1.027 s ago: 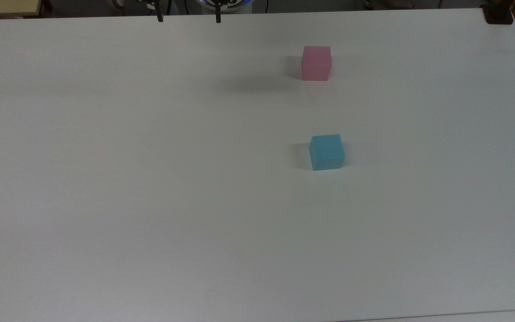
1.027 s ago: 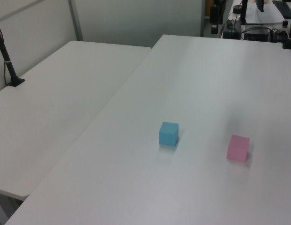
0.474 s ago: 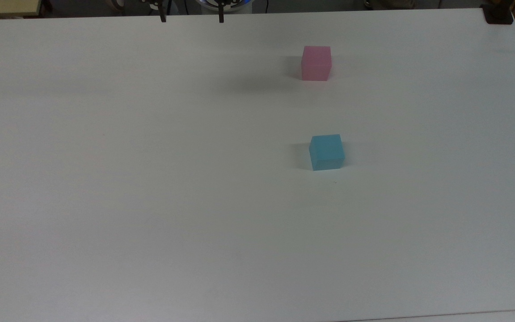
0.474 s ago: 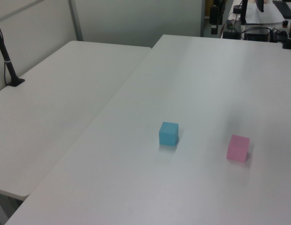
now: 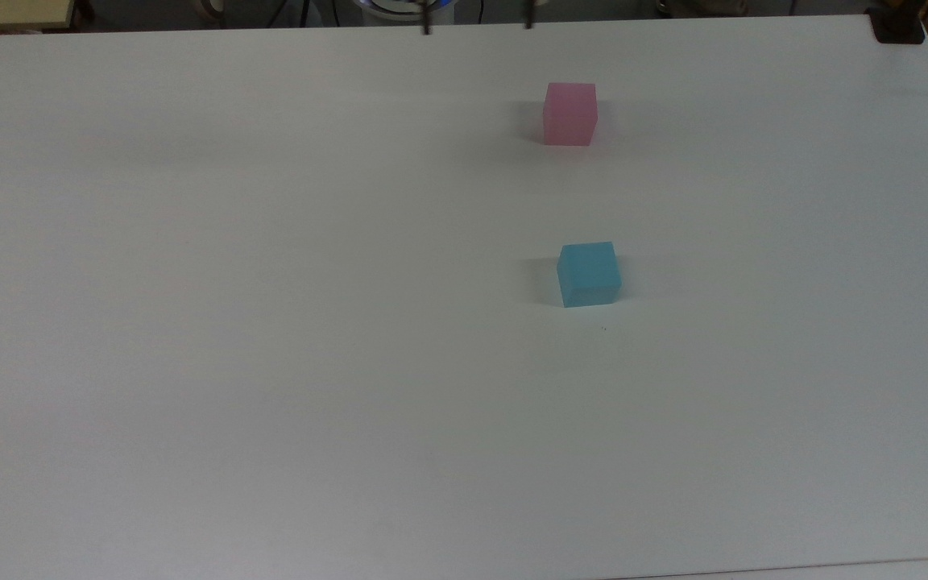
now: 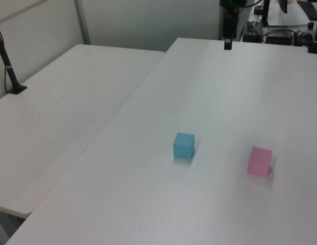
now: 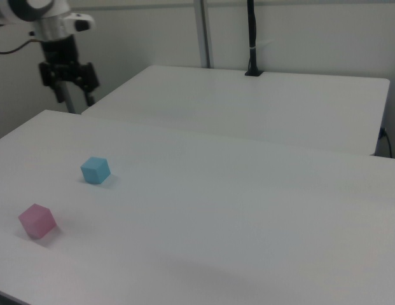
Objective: Put blue cube on pink cube
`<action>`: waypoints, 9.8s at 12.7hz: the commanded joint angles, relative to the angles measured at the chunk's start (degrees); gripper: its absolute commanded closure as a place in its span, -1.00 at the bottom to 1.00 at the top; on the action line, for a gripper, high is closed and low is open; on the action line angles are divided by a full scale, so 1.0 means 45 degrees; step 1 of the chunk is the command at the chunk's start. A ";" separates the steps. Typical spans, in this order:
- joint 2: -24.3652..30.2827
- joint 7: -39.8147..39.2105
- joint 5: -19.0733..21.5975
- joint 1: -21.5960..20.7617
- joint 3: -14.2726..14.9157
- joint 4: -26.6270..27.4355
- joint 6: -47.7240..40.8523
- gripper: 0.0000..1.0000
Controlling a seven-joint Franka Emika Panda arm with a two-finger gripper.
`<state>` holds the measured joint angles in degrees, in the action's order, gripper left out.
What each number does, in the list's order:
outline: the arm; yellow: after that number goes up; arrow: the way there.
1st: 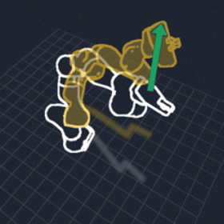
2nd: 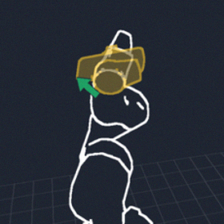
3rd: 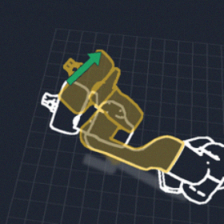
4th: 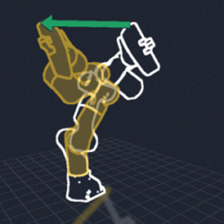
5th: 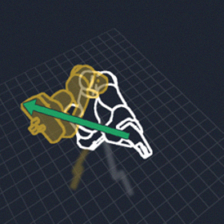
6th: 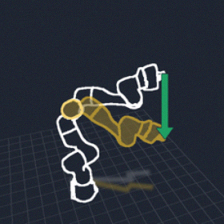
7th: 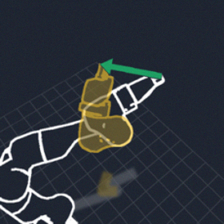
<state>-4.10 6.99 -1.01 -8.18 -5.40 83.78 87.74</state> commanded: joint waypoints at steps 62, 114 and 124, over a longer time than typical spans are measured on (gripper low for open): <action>0.4638 0.2997 0.0730 -0.3746 0.0145 0.6515 0.1599 0.51; 0.3431 0.3937 0.0459 -0.4179 0.0653 0.3850 0.1074 -1.00; 0.2574 -0.1198 0.0361 -0.0180 0.1142 0.1775 -0.0298 -1.00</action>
<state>10.85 7.69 1.27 -15.21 -0.15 95.36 87.99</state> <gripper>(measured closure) 0.000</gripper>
